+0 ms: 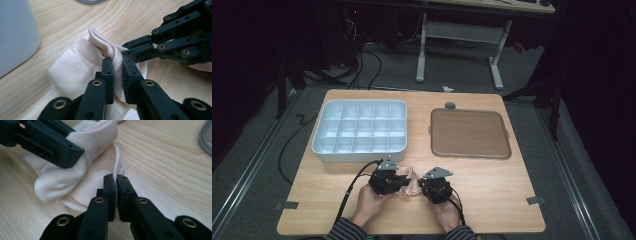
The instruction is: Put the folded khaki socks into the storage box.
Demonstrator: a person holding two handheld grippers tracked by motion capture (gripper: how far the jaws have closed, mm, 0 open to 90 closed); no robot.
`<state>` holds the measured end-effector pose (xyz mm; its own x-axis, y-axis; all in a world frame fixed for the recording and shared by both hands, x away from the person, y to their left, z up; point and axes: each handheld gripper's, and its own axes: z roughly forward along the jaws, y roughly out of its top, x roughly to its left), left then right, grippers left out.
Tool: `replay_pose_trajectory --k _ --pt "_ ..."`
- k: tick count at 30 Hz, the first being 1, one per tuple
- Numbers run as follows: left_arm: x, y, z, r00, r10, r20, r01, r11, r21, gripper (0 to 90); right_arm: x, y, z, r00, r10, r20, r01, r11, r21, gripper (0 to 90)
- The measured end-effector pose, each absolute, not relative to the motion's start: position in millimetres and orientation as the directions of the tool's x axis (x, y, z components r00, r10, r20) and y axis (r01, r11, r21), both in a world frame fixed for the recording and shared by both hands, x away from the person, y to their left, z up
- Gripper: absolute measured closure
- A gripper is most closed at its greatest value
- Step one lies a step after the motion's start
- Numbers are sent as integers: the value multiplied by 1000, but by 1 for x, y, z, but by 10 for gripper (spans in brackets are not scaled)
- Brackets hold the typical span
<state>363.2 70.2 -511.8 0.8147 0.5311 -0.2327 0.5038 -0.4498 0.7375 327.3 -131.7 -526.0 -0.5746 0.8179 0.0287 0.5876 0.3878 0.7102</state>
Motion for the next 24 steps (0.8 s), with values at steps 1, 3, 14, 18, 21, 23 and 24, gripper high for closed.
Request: replay_pose_trajectory --k 1,3,14,18,21,23,24 --pt "363 69 -513 816 531 -227 501 -457 735 815 327 -132 -526 -575 818 29 587 388 710 864" --pt "364 68 -515 816 532 -227 504 -461 730 813 327 -132 -526 -575 818 29 587 388 710 863" --pt "365 70 -513 819 510 -263 516 -455 726 674 327 -132 -526 -576 817 30 587 387 711 862" --pt "364 76 -509 819 502 -277 517 -439 735 625 328 -132 -526 -576 816 38 589 383 711 860" --pt "362 81 -504 816 506 -279 513 -413 752 599 327 -132 -526 -575 817 43 590 377 714 818" --pt "361 87 -501 813 508 -284 514 -399 759 584 327 -132 -526 -575 817 43 584 373 721 755" --pt "361 90 -500 810 510 -289 518 -391 761 577 327 -133 -525 -570 820 44 585 368 723 744"
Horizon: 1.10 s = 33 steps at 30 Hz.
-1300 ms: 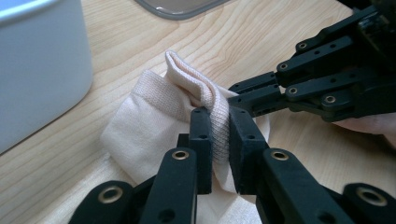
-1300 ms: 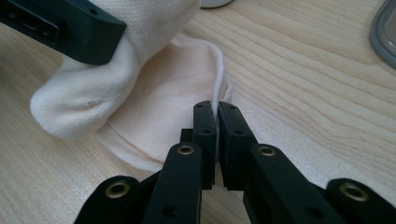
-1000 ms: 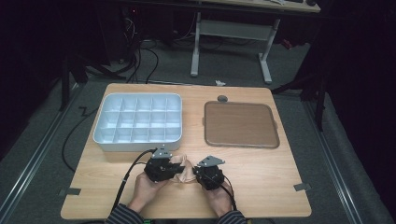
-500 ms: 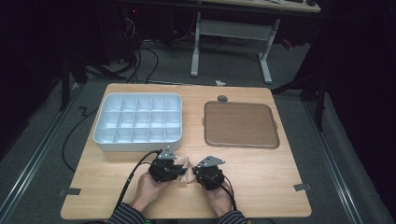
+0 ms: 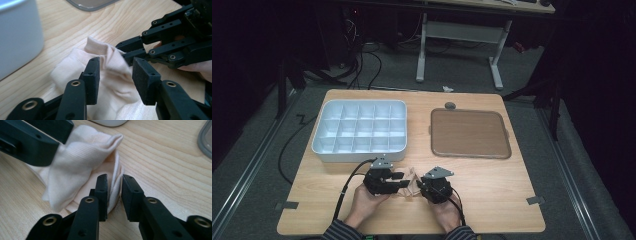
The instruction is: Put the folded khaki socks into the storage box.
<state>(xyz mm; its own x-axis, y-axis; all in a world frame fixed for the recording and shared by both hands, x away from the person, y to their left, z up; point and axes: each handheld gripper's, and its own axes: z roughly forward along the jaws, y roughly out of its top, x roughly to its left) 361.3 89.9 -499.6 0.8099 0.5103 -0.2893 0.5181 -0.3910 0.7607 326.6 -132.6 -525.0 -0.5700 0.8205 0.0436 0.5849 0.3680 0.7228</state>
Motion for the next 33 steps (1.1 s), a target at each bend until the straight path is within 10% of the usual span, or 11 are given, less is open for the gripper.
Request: replay_pose_trajectory --k 33 --pt "361 109 -526 720 646 -255 593 -381 709 424 311 -100 -511 -661 750 -13 497 451 741 843"
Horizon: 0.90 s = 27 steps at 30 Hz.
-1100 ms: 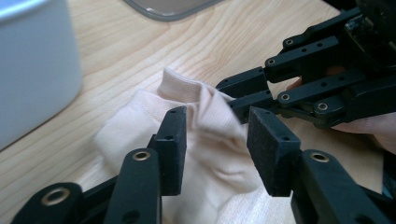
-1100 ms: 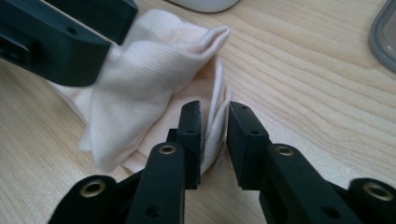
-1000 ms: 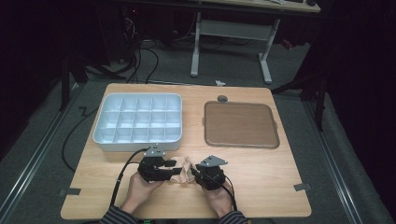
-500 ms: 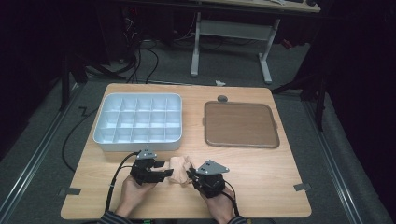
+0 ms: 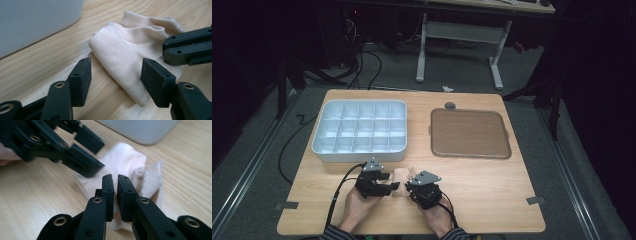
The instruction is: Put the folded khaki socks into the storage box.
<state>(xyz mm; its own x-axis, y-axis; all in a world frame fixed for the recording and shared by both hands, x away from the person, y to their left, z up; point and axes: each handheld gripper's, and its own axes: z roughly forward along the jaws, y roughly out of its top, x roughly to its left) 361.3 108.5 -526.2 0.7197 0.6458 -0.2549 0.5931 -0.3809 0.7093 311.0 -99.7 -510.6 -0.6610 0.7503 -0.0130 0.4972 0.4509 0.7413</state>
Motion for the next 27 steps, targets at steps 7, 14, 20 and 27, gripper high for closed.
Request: replay_pose_trajectory --k 7,14,20,27 --pt "359 107 -528 721 652 -235 587 -395 706 423 313 -114 -519 -637 770 -19 520 448 727 841" --pt "356 105 -528 724 664 -187 566 -418 711 430 313 -120 -523 -631 776 -24 522 447 727 839" --pt "355 107 -528 720 671 -180 565 -414 714 431 314 -122 -524 -636 771 -16 524 447 725 839" --pt "356 108 -529 721 670 -179 562 -413 717 429 314 -122 -525 -632 775 -11 526 440 728 839"
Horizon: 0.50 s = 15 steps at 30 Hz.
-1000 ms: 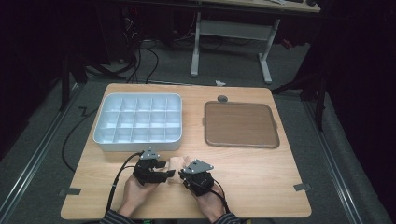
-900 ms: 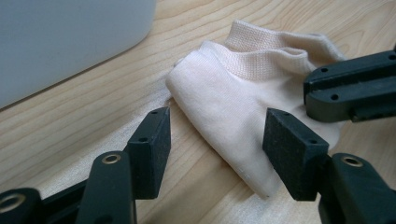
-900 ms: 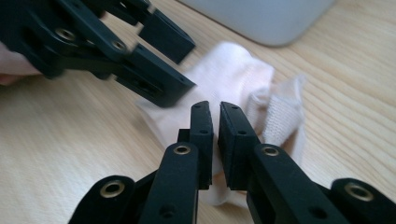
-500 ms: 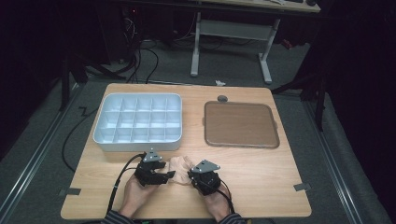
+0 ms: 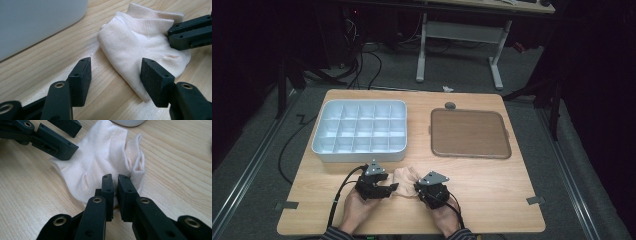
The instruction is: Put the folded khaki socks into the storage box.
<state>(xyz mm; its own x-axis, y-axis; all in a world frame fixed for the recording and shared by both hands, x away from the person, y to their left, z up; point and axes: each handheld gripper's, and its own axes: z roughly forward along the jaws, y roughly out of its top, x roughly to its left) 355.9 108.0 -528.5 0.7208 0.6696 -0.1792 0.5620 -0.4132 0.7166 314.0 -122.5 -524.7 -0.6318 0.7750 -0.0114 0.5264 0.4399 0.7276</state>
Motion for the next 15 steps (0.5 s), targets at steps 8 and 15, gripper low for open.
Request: replay_pose_trajectory --k 8,15 --pt "356 108 -528 717 672 -189 569 -406 715 430 314 -122 -524 -634 773 -20 526 450 722 838" --pt "358 110 -528 706 675 -214 589 -391 708 431 314 -122 -524 -635 772 -14 527 447 723 838"
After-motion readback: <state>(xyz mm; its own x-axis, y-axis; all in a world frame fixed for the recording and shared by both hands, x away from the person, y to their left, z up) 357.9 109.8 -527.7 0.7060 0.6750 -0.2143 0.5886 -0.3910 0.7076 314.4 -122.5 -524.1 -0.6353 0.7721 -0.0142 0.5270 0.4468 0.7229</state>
